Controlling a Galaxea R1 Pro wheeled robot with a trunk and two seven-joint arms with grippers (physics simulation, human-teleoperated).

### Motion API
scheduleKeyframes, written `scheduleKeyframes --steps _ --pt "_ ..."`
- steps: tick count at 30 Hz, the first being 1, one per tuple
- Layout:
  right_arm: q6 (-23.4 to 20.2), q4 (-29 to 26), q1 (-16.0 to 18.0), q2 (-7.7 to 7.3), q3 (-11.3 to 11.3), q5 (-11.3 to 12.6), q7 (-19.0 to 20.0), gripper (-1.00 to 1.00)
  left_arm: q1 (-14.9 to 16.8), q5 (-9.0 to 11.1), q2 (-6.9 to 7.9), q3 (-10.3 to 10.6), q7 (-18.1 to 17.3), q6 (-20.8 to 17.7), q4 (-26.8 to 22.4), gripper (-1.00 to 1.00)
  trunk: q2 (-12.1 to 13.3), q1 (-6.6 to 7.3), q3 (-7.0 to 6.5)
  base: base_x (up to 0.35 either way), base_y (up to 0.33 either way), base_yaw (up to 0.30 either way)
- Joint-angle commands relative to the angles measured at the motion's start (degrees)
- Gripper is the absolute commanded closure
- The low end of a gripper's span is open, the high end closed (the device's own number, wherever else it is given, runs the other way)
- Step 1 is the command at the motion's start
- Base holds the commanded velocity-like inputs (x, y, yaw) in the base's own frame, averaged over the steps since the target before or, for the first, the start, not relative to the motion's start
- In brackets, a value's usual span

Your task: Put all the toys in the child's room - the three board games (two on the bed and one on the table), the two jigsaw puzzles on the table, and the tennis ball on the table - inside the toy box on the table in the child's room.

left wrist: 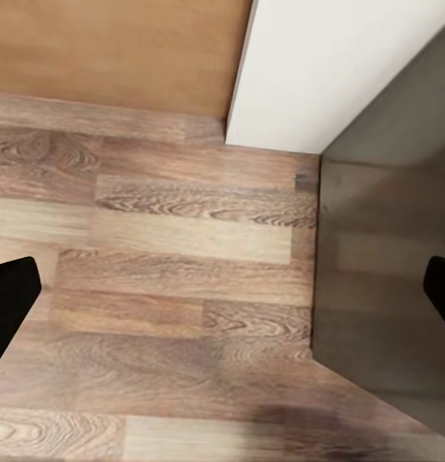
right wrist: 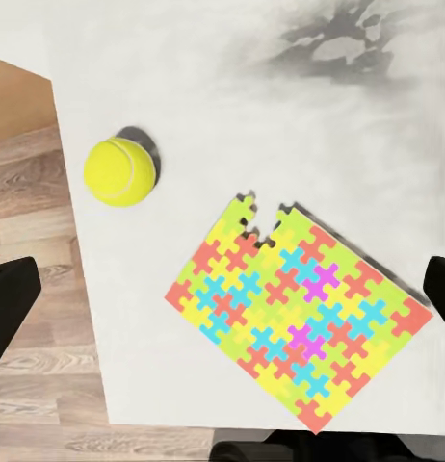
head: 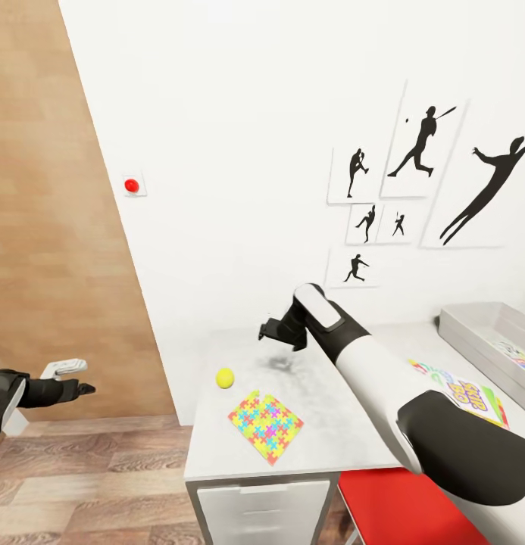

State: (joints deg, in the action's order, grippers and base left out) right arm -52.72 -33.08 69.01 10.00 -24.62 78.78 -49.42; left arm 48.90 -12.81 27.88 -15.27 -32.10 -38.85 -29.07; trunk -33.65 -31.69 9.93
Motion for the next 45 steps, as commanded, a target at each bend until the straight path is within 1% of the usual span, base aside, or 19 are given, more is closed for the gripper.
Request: scheduleKeyframes --steps 1,3,4,6,8,12,15,20,21,25,28,29,30,33,37,45 --pt "-0.01 0.45 0.07 0.0 -0.52 0.17 -0.6 -1.0 0.06 -0.62 -0.13 -0.38 -0.5 -0.17 0.03 -1.0 -0.1 -0.02 0.1 -0.001 0.0 0.004" --pt "0.29 1.88 0.07 0.0 -2.24 -1.53 -0.64 -1.0 0.03 -0.68 -0.3 -0.38 -0.44 0.0 0.47 -1.0 -0.1 -0.02 0.1 -0.001 0.0 0.003" --pt "1.1 2.79 0.07 0.0 -3.62 -3.16 -0.64 -1.0 0.01 -0.73 -0.39 -0.38 -0.4 0.07 0.96 -1.0 -0.1 -0.02 0.1 0.0 0.0 0.001" --pt "2.59 3.44 0.07 0.0 -4.85 -4.9 -0.59 -1.0 -0.06 -0.73 -0.49 -0.38 -0.38 0.14 1.53 -1.0 -0.1 -0.02 0.1 0.0 0.0 0.001" --pt "6.52 4.2 0.07 0.0 -6.4 -7.56 -0.4 -1.0 -0.14 -0.68 -0.74 -0.38 -0.39 0.49 2.51 -1.0 -0.1 -0.02 0.1 0.0 0.0 0.0" --pt "9.59 4.44 0.07 0.0 -7.07 -8.79 0.05 -1.0 -0.25 -0.7 -1.05 -0.38 -0.41 1.4 3.15 -1.0 -0.1 -0.02 0.1 0.0 0.0 0.0" --pt "10.76 4.57 0.07 0.0 -7.3 -9.3 0.81 -1.0 -0.51 -0.73 -1.25 -0.38 -0.4 2.16 3.51 -1.0 -0.1 -0.02 0.1 0.0 0.0 0.0" --pt "12.44 4.72 0.07 0.0 -7.52 -9.79 4.16 -1.0 -1.23 -0.75 -1.77 -0.38 -0.38 2.98 3.88 -1.0 -0.1 -0.02 0.1 0.0 0.0 0.0" --pt "13.6 4.74 0.07 0.0 -7.61 -9.89 5.48 -1.0 -1.33 -0.72 -1.9 -0.36 -0.38 3.3 3.93 -1.0 -0.1 -0.02 0.1 0.0 0.0 0.0" --pt "16.31 5.13 0.07 0.0 -8.11 -9.93 7.38 -1.0 -1.45 -0.66 -2.19 -0.3 -0.48 3.76 3.94 -1.0 -0.1 -0.02 0.1 0.0 0.044 0.0" --pt "17.68 5.98 0.07 0.0 -9.36 -9.98 8.08 -1.0 -1.48 -0.78 -2.61 -0.28 -0.34 3.9 3.98 -1.0 -0.1 -0.02 0.1 0.0 0.16 0.0" --pt "17.97 6.32 0.07 0.0 -9.91 -9.99 8.24 -1.0 -1.49 -0.81 -2.77 -0.28 -0.29 3.95 3.99 -1.0 -0.1 -0.02 0.1 0.0 0.192 0.0" --pt "18.39 6.89 0.07 0.0 -11.01 -9.98 8.51 -1.0 -1.5 -0.84 -3.05 -0.3 -0.21 4.02 4.0 -1.0 -0.1 -0.02 0.1 0.0 0.146 0.0" --pt "18.76 7.44 0.07 0.0 -12.29 -9.97 9.05 -1.0 -1.51 -0.9 -3.28 -0.34 -0.14 4.08 4.01 -1.0 -0.1 -0.02 0.1 0.0 0.095 0.0" --pt "19.02 7.86 0.07 0.0 -13.21 -9.94 9.66 -1.0 -1.52 -0.92 -3.45 -0.36 -0.12 4.12 4.02 -1.0 -0.1 -0.02 0.1 0.0 0.059 0.0" --pt "19.13 9.21 0.08 0.0 -13.55 -9.7 9.91 -1.0 -1.59 -0.97 -3.5 -0.37 -0.12 4.21 4.02 -1.0 -0.1 -0.02 0.1 0.0 0.187 0.0"
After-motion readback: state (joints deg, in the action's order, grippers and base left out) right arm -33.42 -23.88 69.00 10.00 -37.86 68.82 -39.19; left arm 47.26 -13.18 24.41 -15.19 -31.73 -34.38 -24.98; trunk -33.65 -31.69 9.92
